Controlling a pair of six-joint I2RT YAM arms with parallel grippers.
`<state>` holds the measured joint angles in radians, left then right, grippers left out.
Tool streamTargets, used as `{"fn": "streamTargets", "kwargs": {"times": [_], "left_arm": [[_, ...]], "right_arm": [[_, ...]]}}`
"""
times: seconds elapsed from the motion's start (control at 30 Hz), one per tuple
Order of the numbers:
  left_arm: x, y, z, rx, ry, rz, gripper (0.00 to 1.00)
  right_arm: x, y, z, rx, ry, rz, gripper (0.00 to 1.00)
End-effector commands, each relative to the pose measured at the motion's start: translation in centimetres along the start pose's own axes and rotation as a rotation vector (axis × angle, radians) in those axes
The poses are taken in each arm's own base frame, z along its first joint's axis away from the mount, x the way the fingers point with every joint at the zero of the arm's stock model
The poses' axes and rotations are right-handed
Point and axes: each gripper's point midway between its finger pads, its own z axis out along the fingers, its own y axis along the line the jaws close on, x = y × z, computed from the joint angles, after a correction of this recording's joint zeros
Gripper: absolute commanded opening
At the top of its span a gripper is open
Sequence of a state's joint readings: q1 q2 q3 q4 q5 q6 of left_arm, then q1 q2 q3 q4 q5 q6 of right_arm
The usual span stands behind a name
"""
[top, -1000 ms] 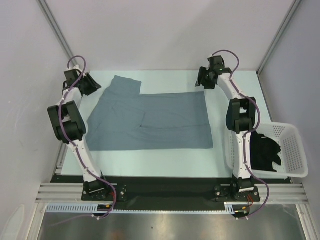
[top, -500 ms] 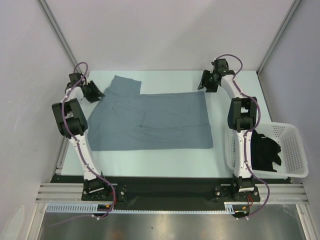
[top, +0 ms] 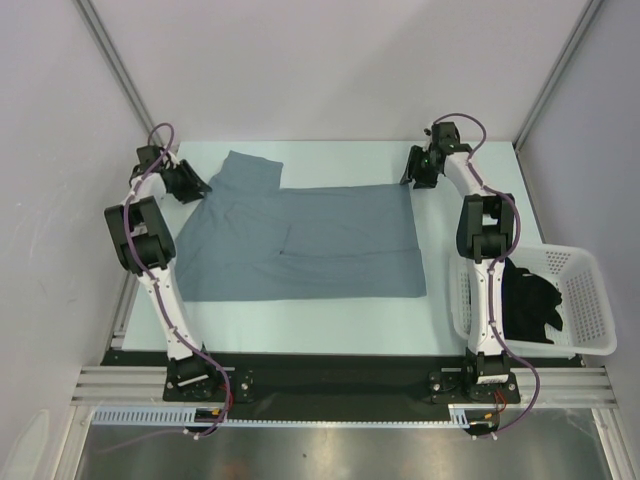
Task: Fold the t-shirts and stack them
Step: Fold the tshirt
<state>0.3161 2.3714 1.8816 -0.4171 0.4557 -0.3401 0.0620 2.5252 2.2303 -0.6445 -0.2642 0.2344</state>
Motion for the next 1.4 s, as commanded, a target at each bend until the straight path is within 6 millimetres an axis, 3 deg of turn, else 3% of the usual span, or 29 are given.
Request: {"fn": "streamTargets", "kwargs": {"times": [0.0, 0.2, 0.63, 1.0, 1.13, 1.37], "left_arm": [[-0.1, -0.4, 0.3, 0.036, 0.007, -0.006, 0.46], [0.3, -0.2, 0.4, 0.029, 0.024, -0.011, 0.46], [-0.7, 0.4, 1.3, 0.015, 0.012, 0.02, 0.49], [-3.3, -2.6, 2.1, 0.186, -0.042, -0.088, 0.64], [-3.2, -2.4, 3.2, 0.221, -0.03, -0.134, 0.62], [-3.1, -2.6, 3.4, 0.262, -0.032, -0.145, 0.59]], "right_arm": [[0.1, -0.6, 0.4, -0.004, 0.011, -0.025, 0.52], [0.4, -0.3, 0.9, -0.039, 0.02, -0.027, 0.51], [0.6, 0.3, 1.6, -0.077, 0.024, -0.004, 0.51], [0.3, 1.0, 1.6, -0.103, 0.017, 0.009, 0.5], [0.4, 1.0, 1.8, -0.106, 0.017, 0.008, 0.51], [0.4, 1.0, 2.0, -0.121, 0.023, 0.014, 0.5]]}}
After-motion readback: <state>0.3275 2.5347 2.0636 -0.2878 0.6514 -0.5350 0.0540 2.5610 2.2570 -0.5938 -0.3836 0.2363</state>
